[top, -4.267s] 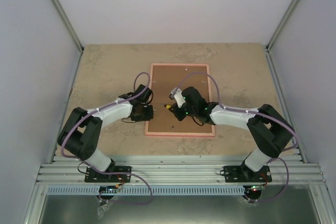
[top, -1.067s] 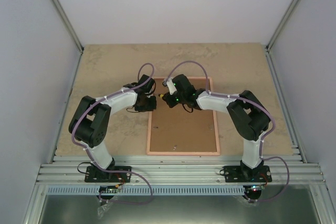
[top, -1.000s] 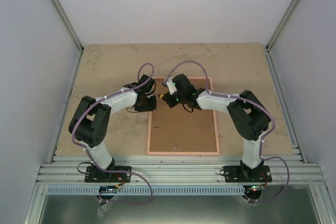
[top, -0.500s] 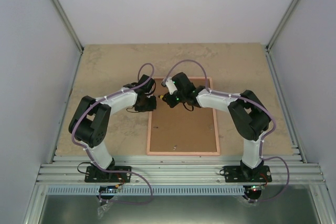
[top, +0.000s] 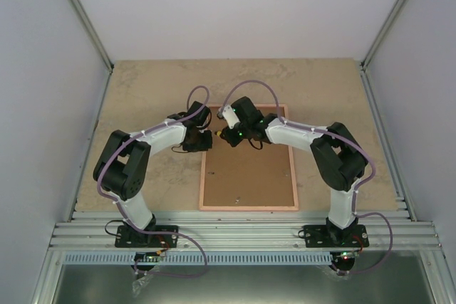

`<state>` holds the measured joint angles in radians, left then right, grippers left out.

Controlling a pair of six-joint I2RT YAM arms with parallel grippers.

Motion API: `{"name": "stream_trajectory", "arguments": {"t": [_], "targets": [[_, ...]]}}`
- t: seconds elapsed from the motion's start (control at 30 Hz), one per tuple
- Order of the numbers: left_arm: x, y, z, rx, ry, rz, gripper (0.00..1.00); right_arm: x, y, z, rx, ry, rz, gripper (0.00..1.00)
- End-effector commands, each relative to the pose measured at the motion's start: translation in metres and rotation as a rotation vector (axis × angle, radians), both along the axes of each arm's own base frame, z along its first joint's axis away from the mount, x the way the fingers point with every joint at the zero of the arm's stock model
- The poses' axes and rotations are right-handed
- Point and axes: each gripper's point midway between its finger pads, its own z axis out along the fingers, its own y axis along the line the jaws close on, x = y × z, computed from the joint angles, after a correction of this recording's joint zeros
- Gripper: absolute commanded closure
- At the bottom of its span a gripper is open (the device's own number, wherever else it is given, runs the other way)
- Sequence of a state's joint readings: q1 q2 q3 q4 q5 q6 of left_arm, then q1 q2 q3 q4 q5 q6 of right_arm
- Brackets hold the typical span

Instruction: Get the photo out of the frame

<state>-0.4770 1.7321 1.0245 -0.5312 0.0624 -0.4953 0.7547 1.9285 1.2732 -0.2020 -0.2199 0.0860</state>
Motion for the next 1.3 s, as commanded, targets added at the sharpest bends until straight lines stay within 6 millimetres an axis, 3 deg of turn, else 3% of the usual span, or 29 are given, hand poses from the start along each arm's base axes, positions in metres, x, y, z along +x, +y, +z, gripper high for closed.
{"name": "stream_trajectory", "arguments": {"t": [0.0, 0.73, 1.27], "targets": [[0.002, -0.007, -0.001, -0.025, -0.013, -0.001, 0.92, -0.040, 0.011, -0.018, -0.038, 0.113, 0.126, 1.00], [0.002, -0.003, -0.003, -0.008, -0.015, 0.012, 0.92, -0.033, -0.013, -0.008, -0.105, 0.040, 0.032, 1.00], [0.003, -0.002, -0.001, -0.004, -0.018, 0.015, 0.92, -0.013, -0.033, 0.003, -0.076, -0.002, -0.100, 1.00]]}}
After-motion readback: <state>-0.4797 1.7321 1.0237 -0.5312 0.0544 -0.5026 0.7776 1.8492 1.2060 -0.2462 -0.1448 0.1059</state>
